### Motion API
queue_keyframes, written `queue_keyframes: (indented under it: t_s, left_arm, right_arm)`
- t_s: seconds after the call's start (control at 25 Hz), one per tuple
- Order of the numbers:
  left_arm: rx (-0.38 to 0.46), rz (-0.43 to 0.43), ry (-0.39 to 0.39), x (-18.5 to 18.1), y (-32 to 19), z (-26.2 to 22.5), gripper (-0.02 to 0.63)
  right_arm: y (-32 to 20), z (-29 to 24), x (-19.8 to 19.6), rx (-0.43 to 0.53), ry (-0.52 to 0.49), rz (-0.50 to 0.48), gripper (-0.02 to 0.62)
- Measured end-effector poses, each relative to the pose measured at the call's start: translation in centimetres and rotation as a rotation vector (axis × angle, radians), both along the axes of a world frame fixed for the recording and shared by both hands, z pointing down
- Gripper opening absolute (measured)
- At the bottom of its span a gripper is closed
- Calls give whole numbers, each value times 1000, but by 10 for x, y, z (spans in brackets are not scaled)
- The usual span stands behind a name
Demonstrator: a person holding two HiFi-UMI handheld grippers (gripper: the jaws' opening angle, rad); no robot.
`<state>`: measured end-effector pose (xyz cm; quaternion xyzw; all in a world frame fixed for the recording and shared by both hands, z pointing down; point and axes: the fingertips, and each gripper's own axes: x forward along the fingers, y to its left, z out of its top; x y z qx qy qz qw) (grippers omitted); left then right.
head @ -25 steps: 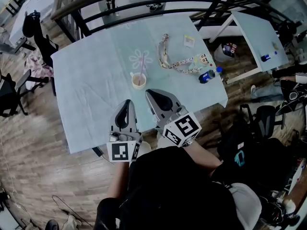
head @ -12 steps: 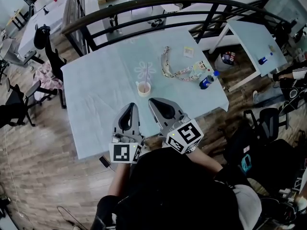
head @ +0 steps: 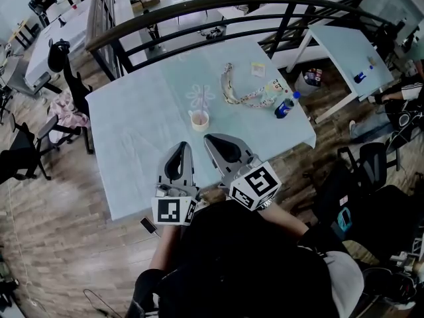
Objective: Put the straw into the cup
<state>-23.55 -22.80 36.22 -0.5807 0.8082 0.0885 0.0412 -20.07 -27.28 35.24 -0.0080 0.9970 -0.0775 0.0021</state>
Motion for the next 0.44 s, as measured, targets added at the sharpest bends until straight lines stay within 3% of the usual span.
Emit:
queue_keyframes:
  t_s: [0.44]
  left_arm:
    - [2,4,6,0,11,8,12]
  right_arm:
    - [10,9,4,1,13,21,8]
